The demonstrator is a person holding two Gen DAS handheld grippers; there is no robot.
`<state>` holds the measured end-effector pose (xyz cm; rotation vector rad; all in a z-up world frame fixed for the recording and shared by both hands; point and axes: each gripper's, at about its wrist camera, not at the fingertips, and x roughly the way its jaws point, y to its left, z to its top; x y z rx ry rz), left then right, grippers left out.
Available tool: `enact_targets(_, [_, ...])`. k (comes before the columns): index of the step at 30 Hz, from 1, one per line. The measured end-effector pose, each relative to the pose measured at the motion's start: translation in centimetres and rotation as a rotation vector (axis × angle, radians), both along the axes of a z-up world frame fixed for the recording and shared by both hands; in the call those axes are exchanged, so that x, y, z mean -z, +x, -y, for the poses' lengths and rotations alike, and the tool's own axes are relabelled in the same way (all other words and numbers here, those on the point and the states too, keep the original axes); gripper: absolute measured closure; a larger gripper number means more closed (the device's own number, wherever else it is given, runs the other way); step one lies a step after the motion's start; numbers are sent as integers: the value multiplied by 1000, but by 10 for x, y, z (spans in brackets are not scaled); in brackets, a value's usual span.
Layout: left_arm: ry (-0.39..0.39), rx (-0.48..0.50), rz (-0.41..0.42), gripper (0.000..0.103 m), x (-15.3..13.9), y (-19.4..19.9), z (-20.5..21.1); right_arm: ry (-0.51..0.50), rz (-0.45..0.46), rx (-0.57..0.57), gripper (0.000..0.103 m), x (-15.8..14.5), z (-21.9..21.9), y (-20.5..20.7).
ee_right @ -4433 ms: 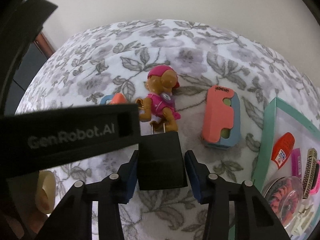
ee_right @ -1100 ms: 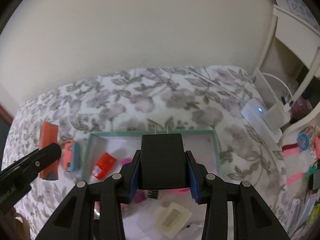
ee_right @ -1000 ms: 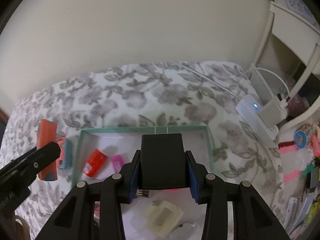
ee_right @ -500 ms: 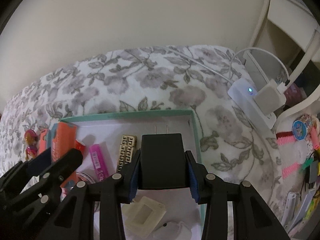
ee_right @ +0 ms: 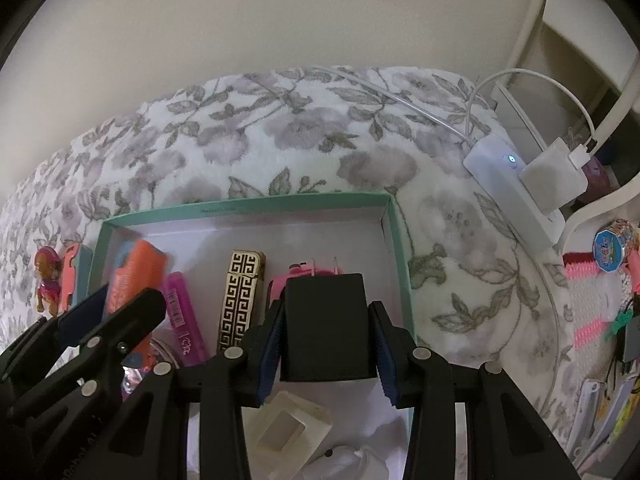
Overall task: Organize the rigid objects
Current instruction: 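Carry the orange-and-blue box and black plug into the tray and open both tools, then move both tools back toward the puppy figure and coral block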
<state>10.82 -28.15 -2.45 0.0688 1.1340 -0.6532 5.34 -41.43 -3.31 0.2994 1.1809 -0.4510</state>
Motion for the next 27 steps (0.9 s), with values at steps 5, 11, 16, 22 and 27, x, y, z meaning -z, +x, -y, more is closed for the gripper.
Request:
enact_targets(5, [5,-1,-7,59,2,0,0,-6,0,-2,59,0,-1,1])
enact_targets(11, [12,-8,-5,51,1,1,-1,-16,-3,0,58,-1,0,0])
enact_targets(16, [9,-12,-9,49,-2,2,-3,-17,-4,0,58,-2,1,0])
enact_targets(22, [8,-34,2,49,-11,6,-10,-33,10,-2,58,-10,-1,-1])
enact_targets(27, [7,-65,13,44,-20,11,-19,-35,35,-1,57,-19,-2,-1])
